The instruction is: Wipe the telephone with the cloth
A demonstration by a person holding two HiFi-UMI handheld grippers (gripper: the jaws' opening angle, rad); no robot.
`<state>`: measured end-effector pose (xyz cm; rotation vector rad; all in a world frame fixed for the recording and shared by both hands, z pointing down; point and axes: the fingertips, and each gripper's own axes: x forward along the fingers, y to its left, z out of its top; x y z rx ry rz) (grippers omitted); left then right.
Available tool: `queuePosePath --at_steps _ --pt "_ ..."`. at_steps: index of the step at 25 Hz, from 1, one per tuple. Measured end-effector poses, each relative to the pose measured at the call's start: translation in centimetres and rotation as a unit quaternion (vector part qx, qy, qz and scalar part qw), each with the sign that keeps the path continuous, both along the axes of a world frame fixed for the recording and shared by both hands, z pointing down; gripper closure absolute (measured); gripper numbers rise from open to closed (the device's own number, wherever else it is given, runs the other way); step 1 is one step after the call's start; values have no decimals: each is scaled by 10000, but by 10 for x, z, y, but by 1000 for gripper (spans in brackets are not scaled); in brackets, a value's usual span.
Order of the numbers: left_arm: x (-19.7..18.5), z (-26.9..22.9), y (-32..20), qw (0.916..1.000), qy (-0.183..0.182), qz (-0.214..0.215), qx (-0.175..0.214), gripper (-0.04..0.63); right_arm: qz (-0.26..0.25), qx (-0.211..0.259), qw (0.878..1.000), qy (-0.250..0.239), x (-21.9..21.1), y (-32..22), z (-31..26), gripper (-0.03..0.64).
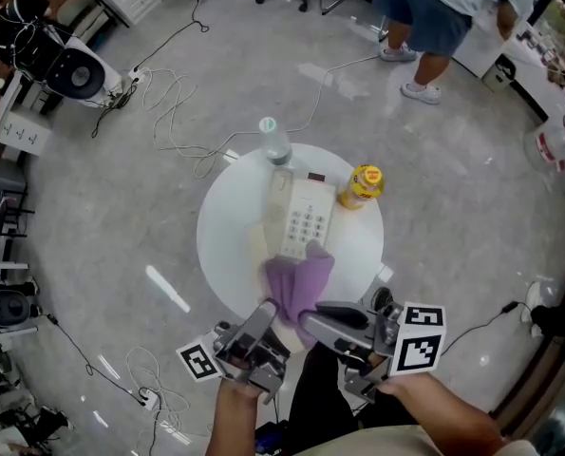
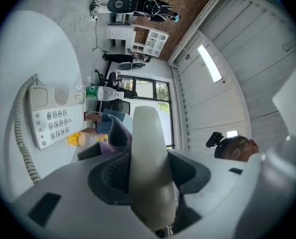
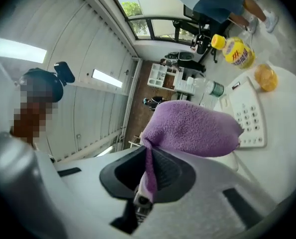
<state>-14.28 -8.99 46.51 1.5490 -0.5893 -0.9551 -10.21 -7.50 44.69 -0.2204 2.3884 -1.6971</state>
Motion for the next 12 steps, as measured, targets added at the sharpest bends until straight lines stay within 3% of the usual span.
queuePosePath --at_steps 5,7,10,12 --pt "-10 5 -3 9997 -239 -103 -36 380 -203 -128 9997 22 7 23 5 601" --pt "-14 7 -3 9986 -501 -142 -65 382 -315 -74 9994 131 10 33 4 601" --pt "-14 3 -6 9889 -1484 -46 95 382 -201 205 9988 407 20 35 -1 601" --pt "-11 4 -7 9701 -2415 108 203 382 -7 508 9971 561 27 29 -10 601"
